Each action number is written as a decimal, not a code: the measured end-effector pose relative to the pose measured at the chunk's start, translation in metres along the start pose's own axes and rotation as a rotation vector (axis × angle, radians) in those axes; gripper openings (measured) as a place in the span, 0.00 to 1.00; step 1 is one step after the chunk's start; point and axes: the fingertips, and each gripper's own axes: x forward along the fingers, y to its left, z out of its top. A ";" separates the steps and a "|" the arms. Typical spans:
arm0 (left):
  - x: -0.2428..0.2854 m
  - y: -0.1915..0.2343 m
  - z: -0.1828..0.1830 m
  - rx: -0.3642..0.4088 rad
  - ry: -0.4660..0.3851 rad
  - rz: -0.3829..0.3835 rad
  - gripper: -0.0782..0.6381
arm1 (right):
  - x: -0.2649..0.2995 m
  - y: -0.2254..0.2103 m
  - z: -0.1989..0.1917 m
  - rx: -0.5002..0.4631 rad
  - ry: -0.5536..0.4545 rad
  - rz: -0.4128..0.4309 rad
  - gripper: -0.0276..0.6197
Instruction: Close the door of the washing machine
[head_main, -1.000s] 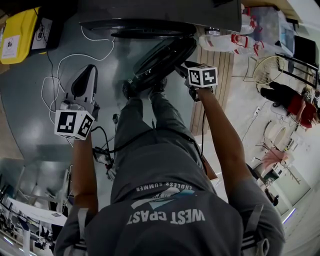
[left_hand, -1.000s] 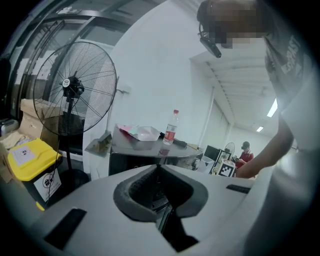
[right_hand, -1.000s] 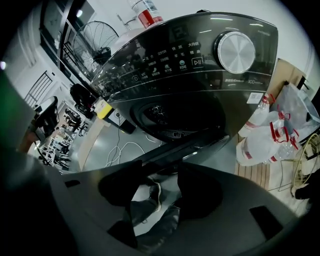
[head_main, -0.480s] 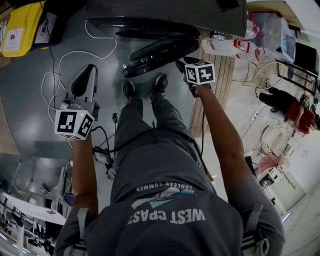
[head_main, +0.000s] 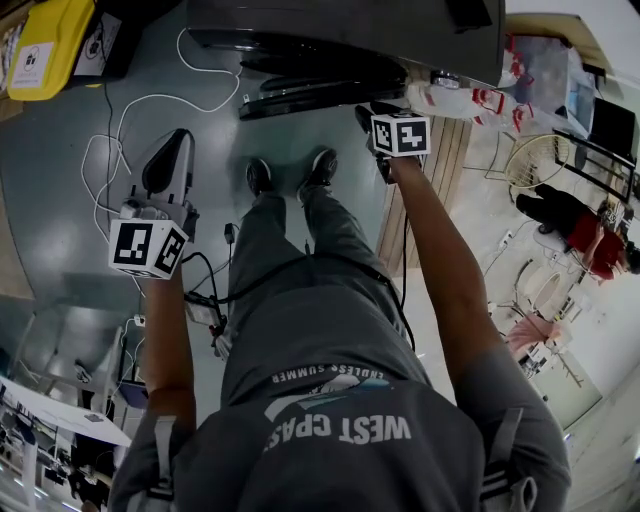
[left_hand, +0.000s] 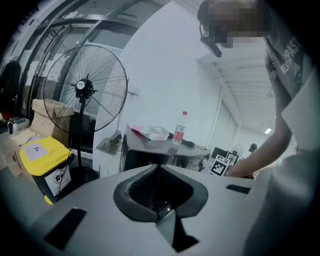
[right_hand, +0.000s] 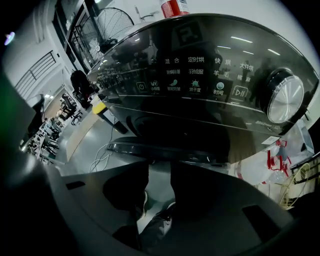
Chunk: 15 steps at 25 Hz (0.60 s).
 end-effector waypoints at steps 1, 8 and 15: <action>0.000 0.001 0.000 -0.001 -0.001 0.002 0.15 | 0.001 0.000 0.003 0.002 -0.006 -0.003 0.28; -0.004 0.008 -0.003 -0.012 -0.001 0.021 0.15 | 0.007 -0.008 0.027 0.053 -0.060 -0.053 0.26; -0.007 0.014 -0.006 -0.016 0.001 0.032 0.15 | 0.010 -0.022 0.045 0.311 -0.192 -0.164 0.16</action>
